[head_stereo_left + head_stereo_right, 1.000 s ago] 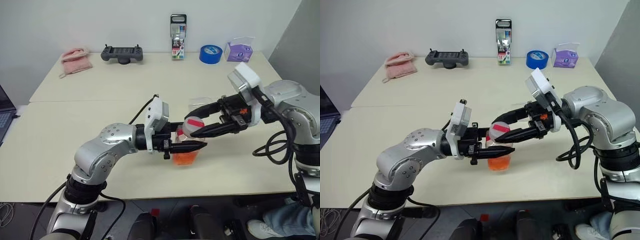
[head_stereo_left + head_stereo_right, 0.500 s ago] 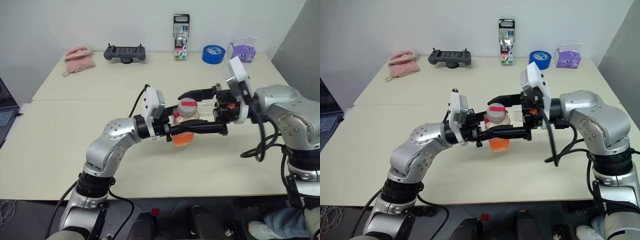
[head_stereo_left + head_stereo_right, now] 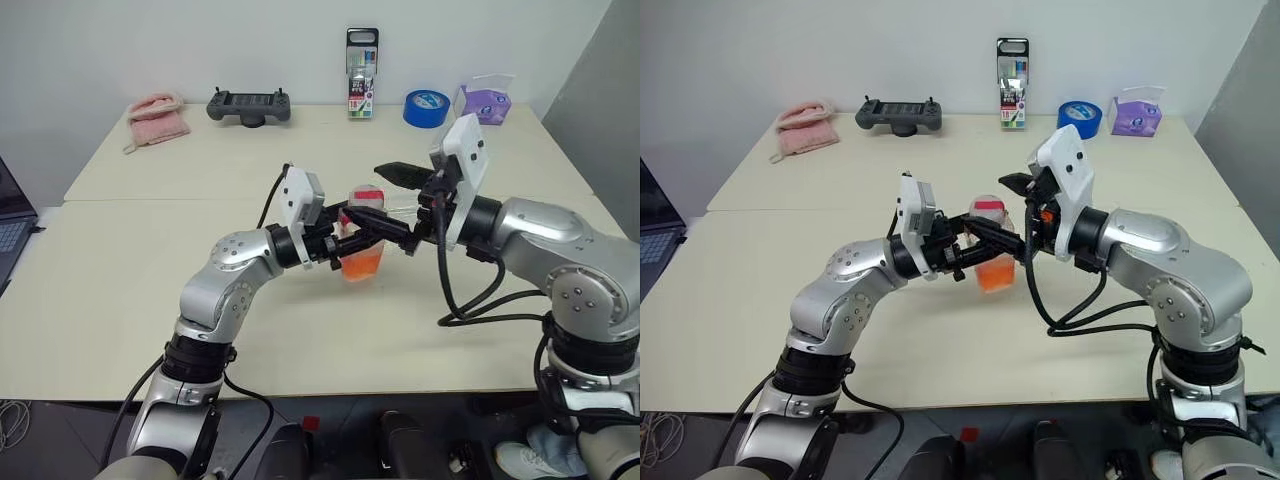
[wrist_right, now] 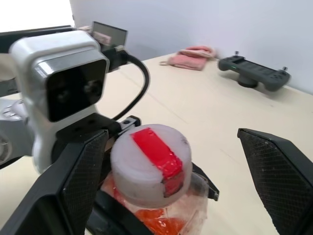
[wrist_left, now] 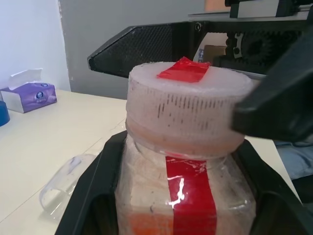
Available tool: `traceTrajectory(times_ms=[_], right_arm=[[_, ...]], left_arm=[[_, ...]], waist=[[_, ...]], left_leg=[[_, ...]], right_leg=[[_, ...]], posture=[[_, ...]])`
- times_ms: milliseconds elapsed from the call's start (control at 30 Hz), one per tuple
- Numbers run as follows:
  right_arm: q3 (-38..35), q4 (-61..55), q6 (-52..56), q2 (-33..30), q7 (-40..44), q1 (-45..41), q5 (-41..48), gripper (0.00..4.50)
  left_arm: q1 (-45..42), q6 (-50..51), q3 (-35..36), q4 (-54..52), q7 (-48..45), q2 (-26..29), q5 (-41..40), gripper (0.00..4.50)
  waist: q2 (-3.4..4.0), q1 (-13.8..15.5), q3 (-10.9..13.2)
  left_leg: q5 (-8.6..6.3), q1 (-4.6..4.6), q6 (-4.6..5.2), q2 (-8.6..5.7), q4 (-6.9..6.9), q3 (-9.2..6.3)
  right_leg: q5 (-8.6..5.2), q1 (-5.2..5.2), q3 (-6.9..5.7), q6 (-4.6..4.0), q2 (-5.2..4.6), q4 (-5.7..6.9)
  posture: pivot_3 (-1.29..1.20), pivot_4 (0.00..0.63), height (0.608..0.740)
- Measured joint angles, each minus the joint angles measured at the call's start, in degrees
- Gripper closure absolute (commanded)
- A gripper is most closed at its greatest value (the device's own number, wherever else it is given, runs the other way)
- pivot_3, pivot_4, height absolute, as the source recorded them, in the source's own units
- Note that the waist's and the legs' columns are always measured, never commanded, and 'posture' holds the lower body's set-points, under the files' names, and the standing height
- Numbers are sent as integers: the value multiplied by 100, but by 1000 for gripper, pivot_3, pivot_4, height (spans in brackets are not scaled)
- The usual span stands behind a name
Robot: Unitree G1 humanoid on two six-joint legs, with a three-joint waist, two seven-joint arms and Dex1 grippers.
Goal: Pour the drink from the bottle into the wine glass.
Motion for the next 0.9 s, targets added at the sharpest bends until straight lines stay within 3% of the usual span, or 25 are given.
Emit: traceTrajectory(times_ms=[133,200,400,600,667,767,900], right_arm=[[-64,-120,199,138,-386,4,50,172],[-63,-242,358,182,-549,4,94,630],[110,-524,677,121,-686,-26,126,2689],[158,-314,525,-30,-495,-128,125,2701],[157,-105,158,-411,155,-95,190,2701],[183,757,-825,-1306,2166,-114,309,2701],[575,2092,-1899,-1836,4570,-751,77,2701]], left_arm=[[-17,-13,1,55,-9,2,6,2358],[-18,-13,-5,85,-9,0,13,2358],[-18,-9,-67,172,-9,-27,124,2358],[-58,-10,-48,178,18,-41,132,2358],[-68,-6,-86,157,-3,-73,132,2358],[-65,21,-278,-10,-149,-112,99,2358],[-67,52,-392,-286,-250,-212,-32,2358]], waist=[[0,0,0],[0,0,0],[0,-4,0],[0,-5,0],[0,-5,0],[-2,6,1],[0,-29,2]], left_leg=[[0,-1,0,0,0,1],[0,-1,0,0,-1,1],[0,0,0,-1,-1,1],[0,0,1,-2,-1,1],[-1,-2,1,-5,-1,3],[-2,-1,3,-23,1,10],[-2,12,3,-13,-3,16]], right_leg=[[0,0,1,0,-1,-2],[0,0,1,0,-1,-2],[0,0,0,0,0,-1],[0,0,-1,0,2,-3],[0,2,0,1,1,-9],[-1,8,4,3,-4,-18],[0,8,8,3,3,-10]], posture=[[0,150,740],[0,150,740],[0,150,740],[0,150,740],[0,150,740],[0,150,740],[0,150,740]])
